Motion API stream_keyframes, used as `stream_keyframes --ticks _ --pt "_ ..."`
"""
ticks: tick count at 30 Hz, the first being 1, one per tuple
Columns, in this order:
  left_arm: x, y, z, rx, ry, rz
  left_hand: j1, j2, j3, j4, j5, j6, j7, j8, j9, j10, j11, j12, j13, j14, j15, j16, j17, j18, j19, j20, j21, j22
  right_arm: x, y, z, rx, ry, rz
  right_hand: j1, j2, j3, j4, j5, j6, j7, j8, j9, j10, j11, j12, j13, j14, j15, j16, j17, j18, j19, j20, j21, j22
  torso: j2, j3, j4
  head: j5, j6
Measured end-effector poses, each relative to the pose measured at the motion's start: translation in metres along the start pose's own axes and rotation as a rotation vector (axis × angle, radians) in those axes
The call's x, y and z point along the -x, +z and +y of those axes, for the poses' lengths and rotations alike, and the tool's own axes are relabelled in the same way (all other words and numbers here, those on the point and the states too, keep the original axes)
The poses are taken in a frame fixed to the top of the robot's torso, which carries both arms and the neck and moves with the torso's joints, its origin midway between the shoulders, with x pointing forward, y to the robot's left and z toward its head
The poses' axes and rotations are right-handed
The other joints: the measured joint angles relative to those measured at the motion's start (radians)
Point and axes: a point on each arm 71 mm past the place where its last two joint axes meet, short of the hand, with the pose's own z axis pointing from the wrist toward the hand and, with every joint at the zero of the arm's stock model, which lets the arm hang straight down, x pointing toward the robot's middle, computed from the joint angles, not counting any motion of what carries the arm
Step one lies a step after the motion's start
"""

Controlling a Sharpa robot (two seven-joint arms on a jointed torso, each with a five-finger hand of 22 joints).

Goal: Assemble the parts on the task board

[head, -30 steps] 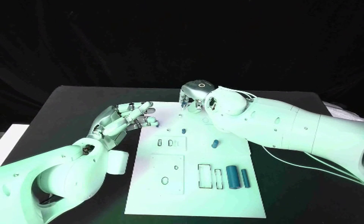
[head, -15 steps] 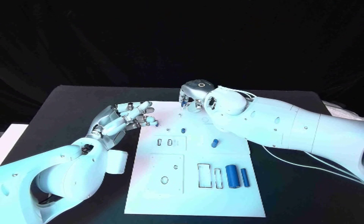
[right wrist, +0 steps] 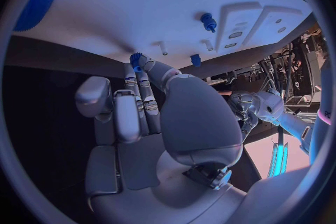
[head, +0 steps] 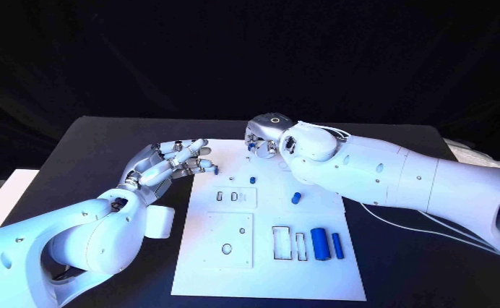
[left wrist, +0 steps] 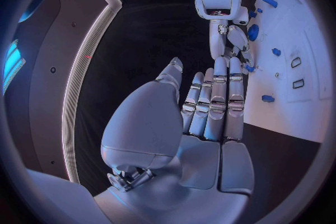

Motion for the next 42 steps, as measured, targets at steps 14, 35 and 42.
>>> stream_keyframes --ticks 14,35,42 --pt "0.001 0.0 0.0 0.002 0.001 -0.003 0.0 0.0 0.0 0.0 0.0 -0.004 0.004 0.0 0.0 0.0 0.0 -0.004 0.0 0.0 0.0 -0.004 0.001 0.0 0.0 0.0 0.0 0.0 -0.001 -0.001 -0.001 -0.003 -0.002 0.011 -0.017 -0.017 0.003 0.003 0.0 -0.027 0.009 -0.005 -0.002 -0.015 -0.011 0.007 0.001 -0.002 0.006 -0.004 -0.016 0.0 -0.017 0.008 -0.007 -0.026 0.001 0.0003 0.0007 -0.002 -0.001" --pt "0.005 0.0 0.0 0.007 0.001 -0.014 0.0 0.0 0.0 0.0 0.0 -0.004 0.004 -0.002 0.0 -0.001 0.001 -0.004 0.0 0.0 0.0 -0.004 0.002 0.0 0.0 0.0 -0.005 -0.001 0.018 -0.044 -0.032 -0.035 0.072 -0.036 -0.026 -0.063 -0.054 0.074 0.033 -0.144 0.028 0.012 -0.019 -0.067 0.002 0.076 0.012 0.0 0.028 -0.014 -0.031 0.015 -0.023 0.027 -0.037 -0.068 -0.001 0.0011 -0.0066 -0.014 0.002" --pt "0.007 0.001 0.001 0.009 0.001 -0.018 0.0 0.0 -0.003 -0.003 0.0 -0.004 0.004 -0.005 0.0 -0.004 0.004 -0.004 0.0 0.0 0.0 -0.004 0.003 0.0 0.0 0.0 -0.005 -0.001 0.028 -0.078 -0.077 -0.17 0.173 -0.015 -0.104 -0.13 -0.192 0.139 0.096 -0.173 -0.01 0.004 -0.024 0.195 -0.059 0.359 0.263 -0.001 -0.023 0.091 0.13 -0.032 0.092 -0.016 0.119 0.184 -0.006 0.0009 -0.0195 -0.015 0.004"
